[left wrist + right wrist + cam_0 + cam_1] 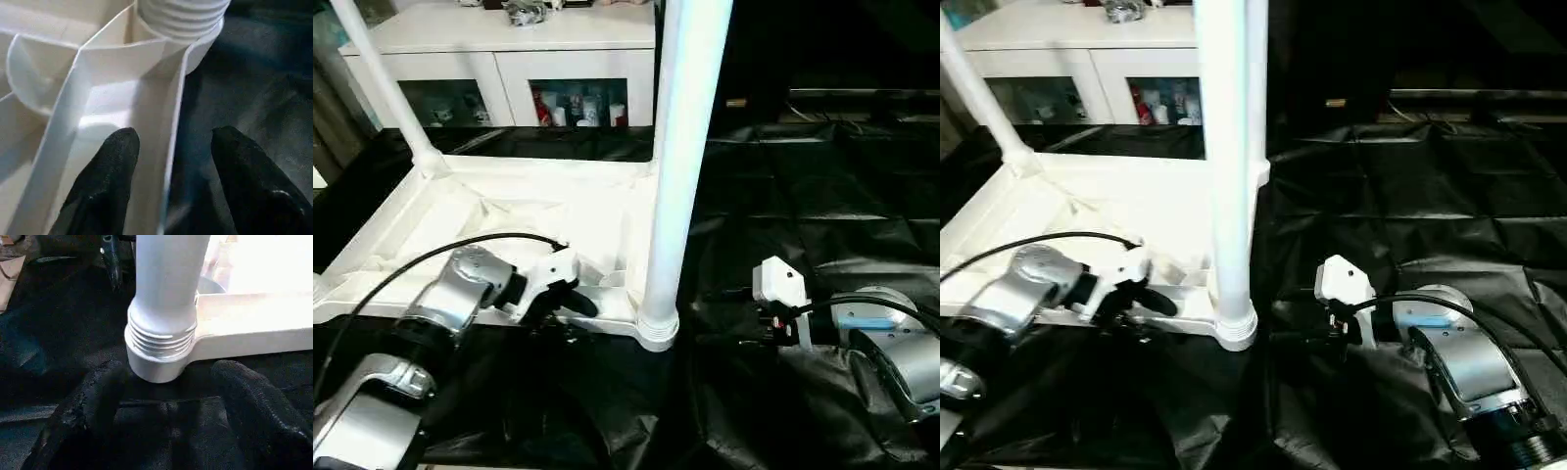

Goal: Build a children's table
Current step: Rotate leg to tighten

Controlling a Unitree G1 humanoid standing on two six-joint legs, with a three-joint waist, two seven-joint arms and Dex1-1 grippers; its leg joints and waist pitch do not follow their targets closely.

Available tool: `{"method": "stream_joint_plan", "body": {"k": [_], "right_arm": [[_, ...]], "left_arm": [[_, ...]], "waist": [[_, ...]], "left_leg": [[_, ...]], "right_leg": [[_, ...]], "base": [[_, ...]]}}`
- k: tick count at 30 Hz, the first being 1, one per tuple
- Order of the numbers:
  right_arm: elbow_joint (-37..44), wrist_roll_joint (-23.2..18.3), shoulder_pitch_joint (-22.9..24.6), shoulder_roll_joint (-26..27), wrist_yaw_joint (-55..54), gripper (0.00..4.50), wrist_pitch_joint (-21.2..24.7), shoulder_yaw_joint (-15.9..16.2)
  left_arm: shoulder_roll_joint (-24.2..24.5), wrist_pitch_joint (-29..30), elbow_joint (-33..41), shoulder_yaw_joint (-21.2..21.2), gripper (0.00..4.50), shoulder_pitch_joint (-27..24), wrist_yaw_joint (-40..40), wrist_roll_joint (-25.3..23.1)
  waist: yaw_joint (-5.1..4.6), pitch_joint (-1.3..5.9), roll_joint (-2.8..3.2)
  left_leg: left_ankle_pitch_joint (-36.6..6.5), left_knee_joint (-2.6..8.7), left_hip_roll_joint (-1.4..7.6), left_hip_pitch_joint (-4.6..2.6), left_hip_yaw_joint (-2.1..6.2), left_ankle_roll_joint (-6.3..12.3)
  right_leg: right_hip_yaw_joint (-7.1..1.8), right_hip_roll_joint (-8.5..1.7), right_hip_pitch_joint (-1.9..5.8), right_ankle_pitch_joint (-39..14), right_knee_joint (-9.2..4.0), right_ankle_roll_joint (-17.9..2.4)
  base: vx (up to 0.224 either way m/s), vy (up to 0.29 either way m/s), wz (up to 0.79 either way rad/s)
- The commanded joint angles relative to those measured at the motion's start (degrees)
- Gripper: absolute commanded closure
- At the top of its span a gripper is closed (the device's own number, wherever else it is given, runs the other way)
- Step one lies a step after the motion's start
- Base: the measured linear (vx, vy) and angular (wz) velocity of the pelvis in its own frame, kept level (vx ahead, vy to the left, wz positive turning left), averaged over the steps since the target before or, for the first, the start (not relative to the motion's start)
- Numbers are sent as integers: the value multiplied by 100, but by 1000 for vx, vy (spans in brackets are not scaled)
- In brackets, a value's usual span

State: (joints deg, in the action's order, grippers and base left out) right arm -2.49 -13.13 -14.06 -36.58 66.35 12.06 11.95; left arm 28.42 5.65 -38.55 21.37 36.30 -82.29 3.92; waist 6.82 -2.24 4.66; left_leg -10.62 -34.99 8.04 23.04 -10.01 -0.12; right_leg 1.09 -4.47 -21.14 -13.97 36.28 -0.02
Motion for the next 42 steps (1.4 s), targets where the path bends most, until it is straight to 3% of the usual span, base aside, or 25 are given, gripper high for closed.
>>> {"method": "stream_joint_plan", "body": {"k": [1, 2, 3, 6, 7, 10, 18, 24, 30, 32, 35, 36, 40, 42], "right_arm": [[147, 70, -6, -24, -29, 118, 36, 119], [204, 52, 14, -24, -31, 118, 69, 113], [237, 26, 23, -30, -32, 118, 93, 106], [245, 13, 27, -39, -30, 118, 97, 99], [216, 18, 14, -41, -11, 118, 85, 92], [178, 33, -17, -4, 36, 118, 60, 95], [103, 40, -83, 77, 23, 118, 23, 127], [-9, 7, -84, 166, -63, 118, 92, 81], [-197, -258, 31, 454, -383, 72, 298, -203], [-358, -189, 49, 513, -492, 48, 174, -230], [-630, 54, -37, 686, -907, 42, -200, -313], [-686, 93, -80, 738, -1011, 21, -263, -335], [-981, 216, -334, 905, -1240, 21, -478, -340], [-1120, 236, -452, 990, -1317, 21, -585, -333]], "left_arm": [[50, 70, 229, -32, 223, 16, -33, 55], [54, 90, 322, -18, 223, -50, -14, 43], [44, 90, 376, -7, 245, -102, 6, 20], [21, 59, 398, -4, 254, -141, 54, -21], [-51, -21, 350, -33, 262, -155, 155, -72], [-163, -287, 227, -53, 289, -135, 411, -165], [-112, -462, 229, -80, 362, -163, 502, -244], [-126, -522, 148, -121, 403, -201, 524, -230], [-272, -570, 108, -160, 440, -262, 1121, -387], [-418, -441, 139, -132, 450, -248, 1429, -485], [-671, -287, 189, -51, 450, -300, 1660, -546], [-732, -251, 202, -44, 450, -315, 1700, -544], [-887, -250, 251, -25, 450, -339, 1810, -537], [-899, -273, 261, -24, 450, -341, 1836, -538]], "waist": [[10, 333, -20], [1, 329, -62], [3, 328, -66], [0, 332, -66], [-10, 329, -105], [-4, 324, -134], [-9, 309, -122], [-15, 298, -106], [-34, 296, -115], [-46, 295, -157], [-78, 304, -140], [-81, 296, -150], [-77, 296, -135], [-75, 296, -159]], "left_leg": [[-1371, 488, 530, -201, 214, 215], [-1336, 485, 525, -194, 208, 246], [-1259, 481, 533, -185, 211, 290], [-1154, 465, 524, -177, 205, 368], [-1103, 461, 520, -163, 204, 400], [-1081, 459, 527, -167, 198, 437], [-1153, 477, 530, -167, 199, 414], [-1330, 503, 531, -180, 201, 284], [-1374, 516, 530, -173, 208, 233], [-1300, 511, 527, -161, 203, 253], [-1160, 492, 516, -158, 188, 274], [-1169, 488, 499, -158, 187, 300], [-1191, 488, 508, -175, 183, 326], [-1218, 503, 521, -188, 182, 300]], "right_leg": [[-168, -478, 137, -16, -386, -1618], [-170, -480, 142, 7, -395, -1615], [-173, -491, 148, 47, -391, -1604], [-171, -487, 140, 36, -391, -1563], [-170, -488, 146, 11, -389, -1555], [-170, -491, 138, -110, -415, -1522], [-174, -486, 119, -201, -421, -1490], [-182, -487, 106, -414, -445, -1483], [-184, -497, 111, -463, -451, -1457], [-181, -501, 120, -403, -449, -1457], [-187, -498, 112, -250, -450, -1453], [-182, -493, 118, -315, -468, -1444], [-188, -494, 101, -585, -494, -1391], [-189, -475, 89, -624, -490, -1349]], "base": [[0, 0, 0], [0, 0, 0], [0, 0, 0], [0, 0, 0], [0, 0, 0], [0, 0, 0], [0, 0, 0], [0, 0, 0], [0, 0, 0], [0, 0, 0], [0, 0, 0], [0, 0, 0], [0, 0, 0], [0, 0, 0]]}}
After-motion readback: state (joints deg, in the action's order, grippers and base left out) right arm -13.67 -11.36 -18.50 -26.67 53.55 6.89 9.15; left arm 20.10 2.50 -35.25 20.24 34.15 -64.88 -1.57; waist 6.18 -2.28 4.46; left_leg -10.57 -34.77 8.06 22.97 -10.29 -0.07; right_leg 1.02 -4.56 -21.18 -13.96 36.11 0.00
